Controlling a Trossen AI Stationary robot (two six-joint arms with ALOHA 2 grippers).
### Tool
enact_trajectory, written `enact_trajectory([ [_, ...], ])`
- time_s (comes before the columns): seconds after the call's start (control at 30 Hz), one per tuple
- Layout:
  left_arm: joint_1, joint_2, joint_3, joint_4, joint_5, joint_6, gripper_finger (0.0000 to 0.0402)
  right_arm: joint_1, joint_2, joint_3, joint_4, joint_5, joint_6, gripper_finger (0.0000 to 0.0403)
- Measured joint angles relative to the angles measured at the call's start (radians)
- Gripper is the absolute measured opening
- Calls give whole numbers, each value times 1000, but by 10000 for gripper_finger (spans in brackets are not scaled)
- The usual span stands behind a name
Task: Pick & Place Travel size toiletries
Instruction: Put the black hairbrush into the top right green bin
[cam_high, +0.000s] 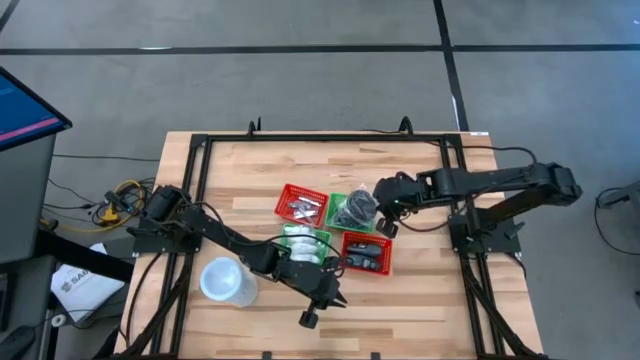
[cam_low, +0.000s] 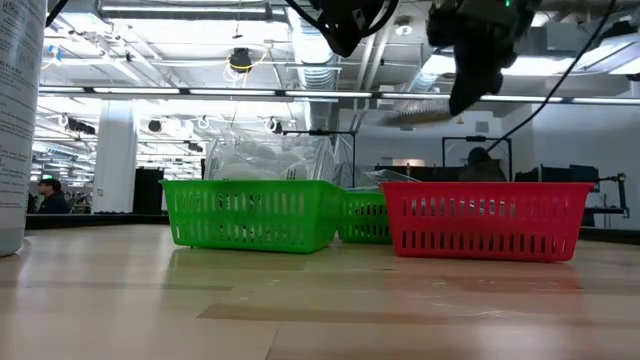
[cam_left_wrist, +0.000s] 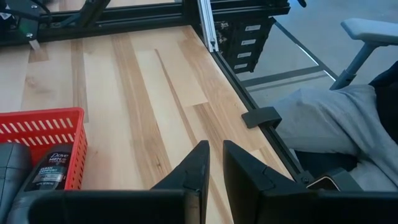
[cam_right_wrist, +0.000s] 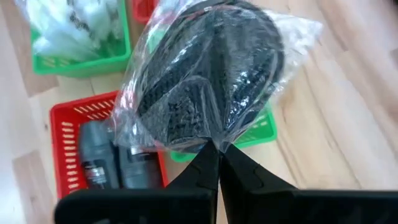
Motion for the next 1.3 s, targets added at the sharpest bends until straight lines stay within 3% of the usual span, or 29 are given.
enact_trajectory([
  [0.5,0,0,0,1,0,0,37,-141,0,-213,269,-191,-23,0],
  [0.73,0,0,0,1,0,0,37,-151,1,-288,373,-253,-15,0],
  [1.0,0,0,0,2,0,0,37,-155,22,-319,425,-257,15,0],
  [1.3,0,0,0,4,0,0,37,-155,152,-329,449,-257,13,0],
])
